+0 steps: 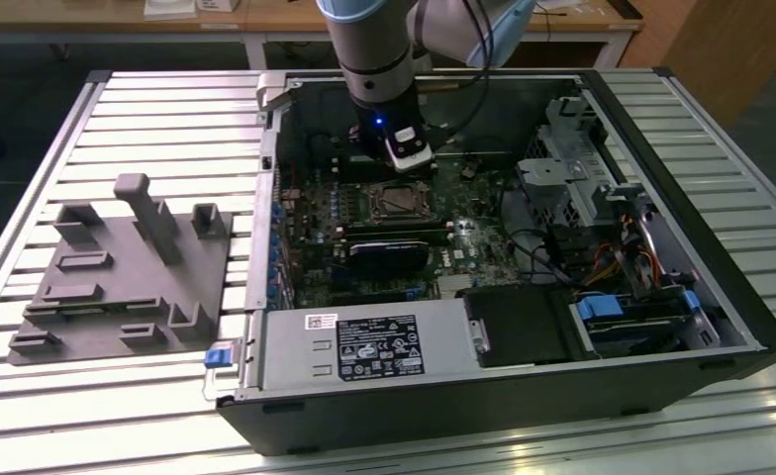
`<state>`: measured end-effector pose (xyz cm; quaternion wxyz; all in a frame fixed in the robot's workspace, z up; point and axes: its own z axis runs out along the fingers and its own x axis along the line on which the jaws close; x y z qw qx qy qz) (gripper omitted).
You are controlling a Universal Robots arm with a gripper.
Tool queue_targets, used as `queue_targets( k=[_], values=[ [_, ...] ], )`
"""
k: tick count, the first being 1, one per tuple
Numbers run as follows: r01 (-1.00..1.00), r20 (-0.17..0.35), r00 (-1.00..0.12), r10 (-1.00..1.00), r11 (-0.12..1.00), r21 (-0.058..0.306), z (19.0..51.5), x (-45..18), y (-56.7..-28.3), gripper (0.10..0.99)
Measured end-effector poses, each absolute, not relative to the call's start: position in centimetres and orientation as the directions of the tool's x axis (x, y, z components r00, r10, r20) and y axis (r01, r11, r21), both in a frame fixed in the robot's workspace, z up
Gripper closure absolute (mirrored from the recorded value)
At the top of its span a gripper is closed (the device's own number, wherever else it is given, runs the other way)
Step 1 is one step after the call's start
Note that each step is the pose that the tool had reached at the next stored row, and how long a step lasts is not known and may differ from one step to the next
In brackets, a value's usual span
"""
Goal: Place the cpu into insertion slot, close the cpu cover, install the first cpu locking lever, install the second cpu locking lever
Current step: 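Install the first cpu locking lever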
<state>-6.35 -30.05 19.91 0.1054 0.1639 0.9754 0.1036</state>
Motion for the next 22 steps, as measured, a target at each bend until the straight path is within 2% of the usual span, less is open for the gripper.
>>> queue_targets(
  k=[22],
  values=[
    [0.344,-0.176,-0.905,0.387,0.91,0.232,19.47,-6.55,-29.64,0.98]
  ],
)
